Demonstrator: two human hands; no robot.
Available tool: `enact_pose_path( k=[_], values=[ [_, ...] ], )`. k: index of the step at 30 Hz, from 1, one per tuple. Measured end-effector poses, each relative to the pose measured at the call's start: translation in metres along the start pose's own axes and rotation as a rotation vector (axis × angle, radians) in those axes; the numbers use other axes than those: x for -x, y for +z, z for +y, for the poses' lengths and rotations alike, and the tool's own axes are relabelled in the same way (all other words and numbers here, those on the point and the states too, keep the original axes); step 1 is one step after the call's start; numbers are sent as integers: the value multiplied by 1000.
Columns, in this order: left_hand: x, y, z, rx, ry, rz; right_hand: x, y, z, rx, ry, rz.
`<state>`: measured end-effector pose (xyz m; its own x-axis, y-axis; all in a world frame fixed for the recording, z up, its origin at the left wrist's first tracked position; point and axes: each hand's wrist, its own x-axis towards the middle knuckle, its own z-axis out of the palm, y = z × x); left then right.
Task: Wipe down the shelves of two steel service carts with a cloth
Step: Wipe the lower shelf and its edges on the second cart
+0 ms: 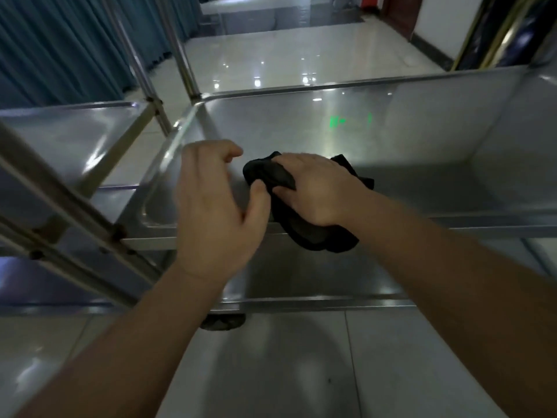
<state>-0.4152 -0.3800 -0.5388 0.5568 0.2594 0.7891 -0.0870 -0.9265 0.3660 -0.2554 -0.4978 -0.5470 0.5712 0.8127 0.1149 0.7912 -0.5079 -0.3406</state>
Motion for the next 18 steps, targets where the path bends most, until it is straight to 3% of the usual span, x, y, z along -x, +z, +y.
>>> enact_pose_path(
  k=[10, 14, 18],
  values=[
    [-33, 90, 76, 89, -23, -136, 82, -64, 131, 22, 115, 39],
    [-30, 107, 97, 44, -131, -406, 115, -87, 179, 34, 219, 56],
    [-22, 120, 117, -98, -132, -674, 141, -108, 220, 42, 309, 69]
  ],
)
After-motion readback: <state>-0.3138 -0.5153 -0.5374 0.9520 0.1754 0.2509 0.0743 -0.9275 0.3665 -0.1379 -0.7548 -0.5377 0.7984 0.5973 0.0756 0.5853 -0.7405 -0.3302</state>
